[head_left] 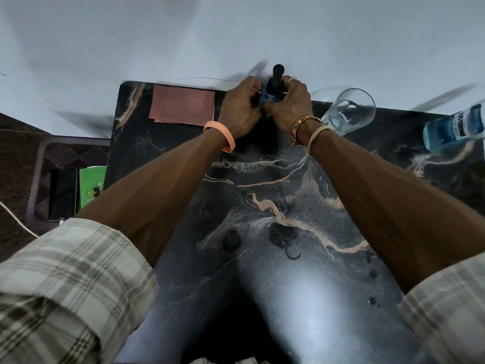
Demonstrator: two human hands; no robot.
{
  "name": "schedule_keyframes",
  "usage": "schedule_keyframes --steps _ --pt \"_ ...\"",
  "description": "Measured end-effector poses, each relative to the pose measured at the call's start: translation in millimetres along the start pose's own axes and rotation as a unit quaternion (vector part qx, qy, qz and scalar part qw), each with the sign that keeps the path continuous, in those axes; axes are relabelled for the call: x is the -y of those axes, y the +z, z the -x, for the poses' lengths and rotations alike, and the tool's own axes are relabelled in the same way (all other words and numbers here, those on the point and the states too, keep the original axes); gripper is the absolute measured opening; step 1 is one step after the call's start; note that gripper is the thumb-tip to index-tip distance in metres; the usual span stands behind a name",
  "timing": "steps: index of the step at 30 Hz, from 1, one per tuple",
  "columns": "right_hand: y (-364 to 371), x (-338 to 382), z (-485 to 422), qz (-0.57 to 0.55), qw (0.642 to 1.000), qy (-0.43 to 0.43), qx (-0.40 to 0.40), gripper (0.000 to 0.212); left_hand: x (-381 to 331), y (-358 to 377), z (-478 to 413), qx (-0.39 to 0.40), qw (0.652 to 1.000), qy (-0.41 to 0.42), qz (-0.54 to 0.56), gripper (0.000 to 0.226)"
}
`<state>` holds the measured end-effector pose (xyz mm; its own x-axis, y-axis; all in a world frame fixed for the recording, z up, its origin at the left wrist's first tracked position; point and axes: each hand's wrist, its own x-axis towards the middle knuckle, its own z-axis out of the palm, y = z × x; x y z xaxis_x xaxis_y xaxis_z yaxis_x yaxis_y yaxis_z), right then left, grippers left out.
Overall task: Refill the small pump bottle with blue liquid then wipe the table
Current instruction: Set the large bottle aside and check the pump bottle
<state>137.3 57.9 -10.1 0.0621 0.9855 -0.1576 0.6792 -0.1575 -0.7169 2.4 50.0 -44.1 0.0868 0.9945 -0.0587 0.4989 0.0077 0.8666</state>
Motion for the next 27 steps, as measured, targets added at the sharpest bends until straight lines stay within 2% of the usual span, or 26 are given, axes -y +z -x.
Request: schedule_keyframes --steps 15,27 --pt "0.8 -2.4 0.5 0.019 1.0 -0.013 0.005 0.038 0.8 2.9 1.7 -0.004 1.0 -0.018 0.022 0.041" --pt "-0.4 -1.7 3.6 0.012 1.0 -0.01 0.004 0.038 -5.5 1.5 6.1 -0.001 1.0 -0.029 -0.004 0.04"
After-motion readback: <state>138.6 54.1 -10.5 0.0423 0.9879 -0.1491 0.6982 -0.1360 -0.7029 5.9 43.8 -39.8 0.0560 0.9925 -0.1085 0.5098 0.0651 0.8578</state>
